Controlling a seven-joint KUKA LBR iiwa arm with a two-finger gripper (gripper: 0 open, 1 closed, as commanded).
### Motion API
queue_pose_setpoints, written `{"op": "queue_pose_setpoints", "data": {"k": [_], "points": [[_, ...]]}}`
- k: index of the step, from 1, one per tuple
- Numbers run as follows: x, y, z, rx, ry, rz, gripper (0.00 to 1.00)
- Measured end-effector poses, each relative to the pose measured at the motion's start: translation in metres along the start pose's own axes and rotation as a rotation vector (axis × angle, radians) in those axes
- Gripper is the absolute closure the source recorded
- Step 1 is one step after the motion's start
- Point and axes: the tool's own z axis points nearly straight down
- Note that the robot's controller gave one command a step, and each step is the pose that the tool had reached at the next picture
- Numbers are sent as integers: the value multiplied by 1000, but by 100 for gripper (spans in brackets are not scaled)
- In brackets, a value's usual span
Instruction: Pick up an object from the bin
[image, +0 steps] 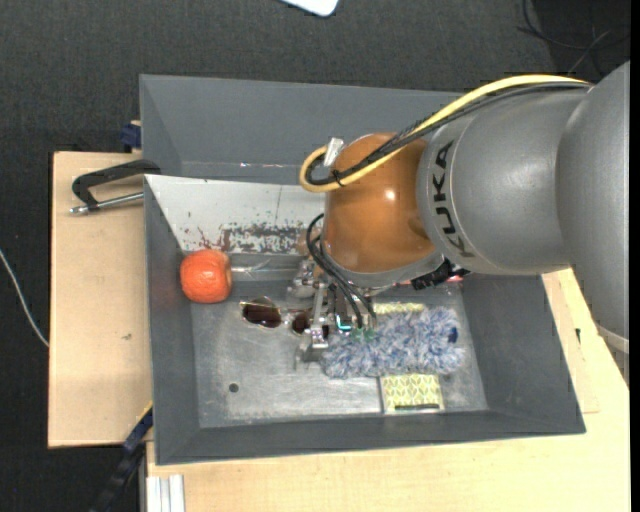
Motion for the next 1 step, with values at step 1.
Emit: {"op": "queue_pose_setpoints", "data": {"k": [1], "points": [[-1, -1, -4, -1, -6, 1, 0]]}}
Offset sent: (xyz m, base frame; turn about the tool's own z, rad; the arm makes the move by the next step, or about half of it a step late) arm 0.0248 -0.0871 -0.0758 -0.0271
